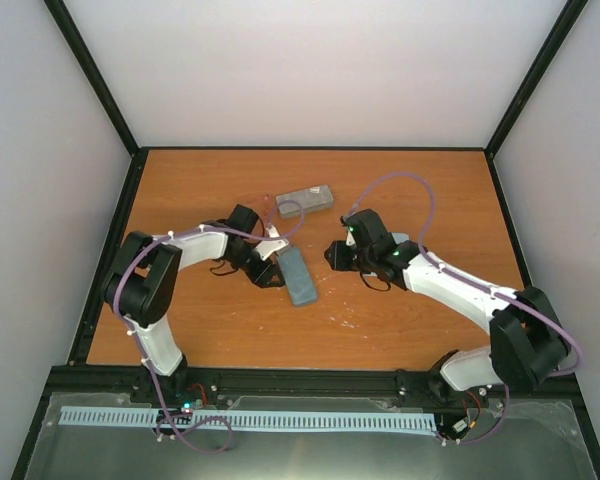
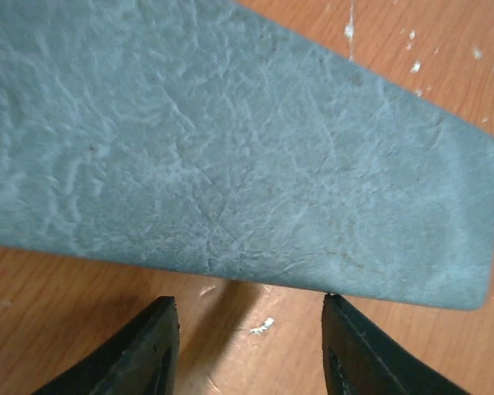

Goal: Organize the sunglasses
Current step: Adjust the sunglasses case at the center of the board, then pick up the sunglasses case from the center of the board.

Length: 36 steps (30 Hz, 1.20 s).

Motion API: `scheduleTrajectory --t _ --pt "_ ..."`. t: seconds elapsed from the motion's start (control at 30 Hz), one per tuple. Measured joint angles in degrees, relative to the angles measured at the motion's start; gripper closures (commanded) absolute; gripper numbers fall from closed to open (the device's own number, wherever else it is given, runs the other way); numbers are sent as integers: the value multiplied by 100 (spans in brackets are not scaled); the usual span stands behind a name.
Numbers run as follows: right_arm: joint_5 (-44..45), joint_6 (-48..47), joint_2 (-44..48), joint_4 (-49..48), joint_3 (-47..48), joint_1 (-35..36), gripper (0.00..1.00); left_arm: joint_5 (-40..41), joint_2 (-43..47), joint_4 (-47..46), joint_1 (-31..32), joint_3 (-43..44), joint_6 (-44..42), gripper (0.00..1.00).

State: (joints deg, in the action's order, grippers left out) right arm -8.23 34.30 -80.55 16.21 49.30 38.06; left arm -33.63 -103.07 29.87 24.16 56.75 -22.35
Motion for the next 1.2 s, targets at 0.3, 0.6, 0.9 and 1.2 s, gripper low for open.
scheduleTrajectory --t 0.3,0.6,0.9,1.2 --pt "-208 -765 887 227 245 -192 29 284 1572 -4 -122 -7 376 39" --pt "-1010 -1311 234 1119 776 -249 17 588 2288 92 -872 0 315 40" --pt "107 -2107 -1788 2662 2505 970 11 763 2439 120 -1233 -210 85 40" --pt "621 -2402 -2747 3331 2872 1038 5 728 2472 129 -1644 -317 -136 40"
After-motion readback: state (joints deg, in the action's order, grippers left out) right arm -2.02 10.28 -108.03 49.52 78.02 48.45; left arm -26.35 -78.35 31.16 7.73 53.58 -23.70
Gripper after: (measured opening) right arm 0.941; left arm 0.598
